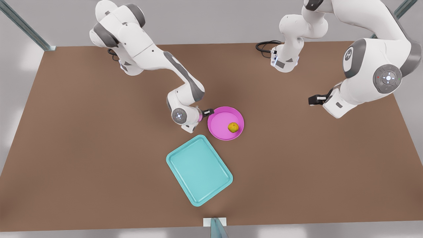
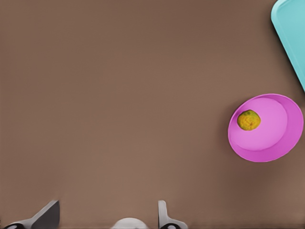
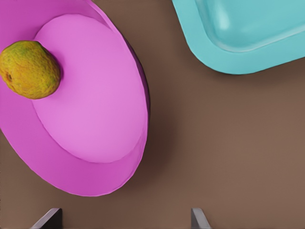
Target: Place the orange on the plate with the left arm and the plate on the tray with the right arm
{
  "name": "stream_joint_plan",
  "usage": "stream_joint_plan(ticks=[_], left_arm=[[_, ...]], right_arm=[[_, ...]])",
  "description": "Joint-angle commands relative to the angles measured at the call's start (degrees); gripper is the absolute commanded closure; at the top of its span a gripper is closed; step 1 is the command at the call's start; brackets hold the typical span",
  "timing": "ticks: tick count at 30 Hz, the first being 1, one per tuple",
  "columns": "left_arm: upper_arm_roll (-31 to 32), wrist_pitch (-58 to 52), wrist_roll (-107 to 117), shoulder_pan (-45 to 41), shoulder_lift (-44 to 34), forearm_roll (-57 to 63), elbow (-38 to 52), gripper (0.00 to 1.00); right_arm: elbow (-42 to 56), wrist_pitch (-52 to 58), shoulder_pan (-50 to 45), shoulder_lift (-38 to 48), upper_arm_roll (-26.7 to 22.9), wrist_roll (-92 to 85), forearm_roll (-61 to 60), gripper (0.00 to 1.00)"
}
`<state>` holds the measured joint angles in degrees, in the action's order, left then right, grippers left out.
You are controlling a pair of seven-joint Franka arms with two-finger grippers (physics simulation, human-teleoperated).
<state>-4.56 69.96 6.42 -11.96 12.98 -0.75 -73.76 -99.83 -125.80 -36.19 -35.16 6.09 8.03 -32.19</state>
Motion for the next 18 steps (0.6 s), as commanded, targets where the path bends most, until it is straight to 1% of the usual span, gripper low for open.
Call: stream_joint_plan(ticks=[1, 3, 5, 18], left_arm=[[-0.01, -1.31, -6.15, 0.01, 0.03, 0.04, 0.02, 0.0], [-0.09, -1.31, -6.15, 0.1, 0.12, 0.04, 0.02, 0.0], [-0.1, -1.58, -6.15, 0.01, -0.41, 0.04, 0.02, 0.0], [-0.62, -1.58, -6.07, -0.08, 0.03, 0.13, 2.05, 0.0]], right_arm=[[0.16, -9.2, -0.63, -1.05, -0.02, 20.18, -2.35, 0.0], [2.17, -9.55, -0.63, -2.46, -0.02, 20.18, -2.44, 0.0], [2.35, -11.4, -0.63, -3.78, 0.06, 20.09, -2.35, 0.0], [2.97, -11.4, -1.69, -7.47, 0.06, 16.14, -1.65, 0.0]])
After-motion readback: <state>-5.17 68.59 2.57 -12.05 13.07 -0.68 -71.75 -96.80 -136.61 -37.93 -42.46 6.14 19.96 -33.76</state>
